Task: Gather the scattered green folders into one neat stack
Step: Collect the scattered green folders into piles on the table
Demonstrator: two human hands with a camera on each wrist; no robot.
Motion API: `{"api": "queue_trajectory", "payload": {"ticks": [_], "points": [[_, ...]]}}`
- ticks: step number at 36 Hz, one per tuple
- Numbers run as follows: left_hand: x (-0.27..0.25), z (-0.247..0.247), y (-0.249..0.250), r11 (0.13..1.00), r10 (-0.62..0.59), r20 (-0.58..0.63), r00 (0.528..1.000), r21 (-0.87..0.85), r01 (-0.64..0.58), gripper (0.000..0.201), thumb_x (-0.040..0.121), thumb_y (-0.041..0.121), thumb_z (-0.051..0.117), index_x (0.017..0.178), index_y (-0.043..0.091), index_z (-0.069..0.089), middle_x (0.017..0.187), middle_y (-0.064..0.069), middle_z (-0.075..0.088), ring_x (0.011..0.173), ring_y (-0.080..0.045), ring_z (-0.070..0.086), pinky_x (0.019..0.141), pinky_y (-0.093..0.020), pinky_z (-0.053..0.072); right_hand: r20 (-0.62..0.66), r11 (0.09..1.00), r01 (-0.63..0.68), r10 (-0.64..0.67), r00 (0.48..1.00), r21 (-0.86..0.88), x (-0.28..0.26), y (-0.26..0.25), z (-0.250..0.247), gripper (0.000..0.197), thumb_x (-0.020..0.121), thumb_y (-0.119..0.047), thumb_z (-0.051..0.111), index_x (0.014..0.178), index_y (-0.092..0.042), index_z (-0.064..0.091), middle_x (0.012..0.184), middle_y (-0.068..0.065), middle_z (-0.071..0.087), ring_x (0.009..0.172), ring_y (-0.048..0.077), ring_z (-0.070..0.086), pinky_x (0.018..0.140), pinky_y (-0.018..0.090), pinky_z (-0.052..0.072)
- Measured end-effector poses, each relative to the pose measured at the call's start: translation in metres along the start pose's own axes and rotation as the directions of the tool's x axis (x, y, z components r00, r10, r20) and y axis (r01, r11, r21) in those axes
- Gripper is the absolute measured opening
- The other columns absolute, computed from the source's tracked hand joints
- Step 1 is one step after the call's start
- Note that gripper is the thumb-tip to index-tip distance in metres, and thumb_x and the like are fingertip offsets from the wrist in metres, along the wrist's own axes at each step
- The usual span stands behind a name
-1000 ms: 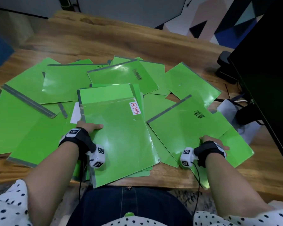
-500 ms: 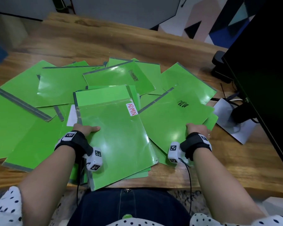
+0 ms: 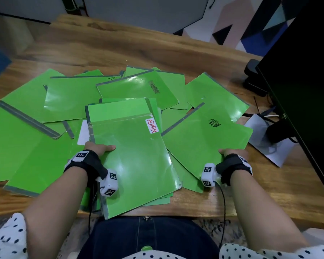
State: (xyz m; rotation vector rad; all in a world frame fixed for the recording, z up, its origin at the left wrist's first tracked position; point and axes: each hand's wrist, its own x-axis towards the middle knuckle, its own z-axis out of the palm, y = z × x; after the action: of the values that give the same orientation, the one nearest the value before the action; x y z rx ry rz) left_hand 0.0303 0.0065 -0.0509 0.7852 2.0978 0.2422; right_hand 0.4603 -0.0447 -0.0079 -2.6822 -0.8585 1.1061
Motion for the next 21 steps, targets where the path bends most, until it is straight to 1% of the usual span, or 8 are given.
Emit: {"api": "queue_trajectory", "payload": {"ticks": [2, 3, 5, 7, 11, 14, 16, 21], "points": [[0.0, -0.001, 0.0, 1.0, -0.003, 0.0, 1.0, -0.007, 0.003, 0.101, 0.069, 0.037, 0.082, 0.141, -0.006, 0.027, 0.137, -0.024, 0.045, 0.121, -0.04, 0.048, 0.094, -0.046, 0.046, -0.182, 0.999, 0.0, 0.008, 0.983, 0.046, -0.007, -0.018, -0.013, 0.021, 0.087, -0.009, 0.057, 0.108, -0.008, 0.058, 0.128, 0.013, 0.055, 0.105, 0.03, 0.057, 0.083, 0.033, 0.042], [-0.001, -0.001, 0.0, 1.0, -0.004, -0.001, 1.0, -0.009, 0.004, 0.102, 0.068, 0.037, 0.082, 0.142, -0.006, 0.027, 0.137, -0.024, 0.045, 0.121, -0.04, 0.048, 0.095, -0.046, 0.046, -0.303, 0.996, 0.007, 0.021, 0.953, 0.09, -0.008, -0.029, -0.02, 0.017, 0.086, -0.007, 0.056, 0.102, -0.003, 0.056, 0.117, 0.017, 0.059, 0.103, 0.032, 0.059, 0.079, 0.034, 0.044], [-0.002, -0.001, 0.001, 1.0, -0.003, -0.005, 1.0, -0.012, 0.003, 0.103, 0.068, 0.037, 0.083, 0.142, -0.006, 0.026, 0.139, -0.024, 0.044, 0.122, -0.04, 0.047, 0.096, -0.046, 0.045, -0.479, 0.982, 0.098, -0.01, 0.878, 0.159, -0.017, -0.052, -0.037, 0.029, 0.086, -0.002, 0.053, 0.115, 0.001, 0.051, 0.117, 0.022, 0.059, 0.107, 0.037, 0.059, 0.076, 0.037, 0.045], [-0.002, -0.001, 0.001, 1.0, 0.001, -0.009, 1.0, -0.013, -0.001, 0.103, 0.068, 0.036, 0.083, 0.142, -0.006, 0.026, 0.139, -0.024, 0.044, 0.122, -0.039, 0.047, 0.096, -0.045, 0.045, -0.585, 0.977, 0.186, -0.092, 0.806, 0.102, -0.037, -0.076, -0.055, 0.033, 0.088, -0.002, 0.049, 0.121, -0.001, 0.048, 0.12, 0.022, 0.059, 0.108, 0.038, 0.058, 0.08, 0.04, 0.047], [-0.005, -0.001, 0.001, 1.0, -0.001, -0.002, 1.0, -0.02, 0.001, 0.102, 0.067, 0.035, 0.084, 0.141, -0.007, 0.028, 0.138, -0.024, 0.045, 0.121, -0.04, 0.048, 0.096, -0.045, 0.045, -0.649, 0.922, 0.384, -0.325, 0.688, -0.054, -0.072, -0.118, -0.083, 0.023, 0.094, -0.008, 0.049, 0.116, -0.003, 0.05, 0.121, 0.023, 0.058, 0.114, 0.039, 0.055, 0.092, 0.043, 0.044], [-0.006, -0.002, 0.001, 1.0, 0.003, -0.001, 1.0, -0.031, -0.003, 0.102, 0.067, 0.035, 0.084, 0.141, -0.006, 0.027, 0.139, -0.024, 0.044, 0.121, -0.04, 0.047, 0.096, -0.045, 0.045, -0.636, 0.823, 0.562, -0.48, 0.604, -0.087, -0.095, -0.139, -0.092, 0.02, 0.095, -0.016, 0.053, 0.111, -0.003, 0.051, 0.117, 0.019, 0.06, 0.111, 0.033, 0.056, 0.095, 0.043, 0.044], [-0.008, -0.004, 0.0, 0.999, 0.014, 0.002, 1.0, -0.039, -0.014, 0.102, 0.067, 0.035, 0.084, 0.141, -0.006, 0.027, 0.139, -0.024, 0.044, 0.122, -0.04, 0.047, 0.096, -0.045, 0.045, -0.588, 0.763, 0.646, -0.534, 0.607, -0.026, -0.095, -0.148, -0.09, 0.022, 0.094, -0.016, 0.054, 0.112, -0.003, 0.052, 0.118, 0.016, 0.06, 0.11, 0.028, 0.056, 0.095, 0.038, 0.043], [-0.008, -0.004, -0.003, 0.997, 0.033, 0.033, 0.999, -0.074, -0.03, 0.099, 0.071, 0.04, 0.079, 0.142, -0.007, 0.028, 0.138, -0.024, 0.045, 0.121, -0.039, 0.048, 0.094, -0.042, 0.045, -0.301, 0.756, 0.623, -0.557, 0.774, 0.201, -0.084, -0.147, -0.037, 0.059, 0.09, -0.02, 0.06, 0.141, -0.001, 0.037, 0.146, 0.014, 0.04, 0.135, 0.027, 0.039, 0.113, 0.041, 0.03]]}}
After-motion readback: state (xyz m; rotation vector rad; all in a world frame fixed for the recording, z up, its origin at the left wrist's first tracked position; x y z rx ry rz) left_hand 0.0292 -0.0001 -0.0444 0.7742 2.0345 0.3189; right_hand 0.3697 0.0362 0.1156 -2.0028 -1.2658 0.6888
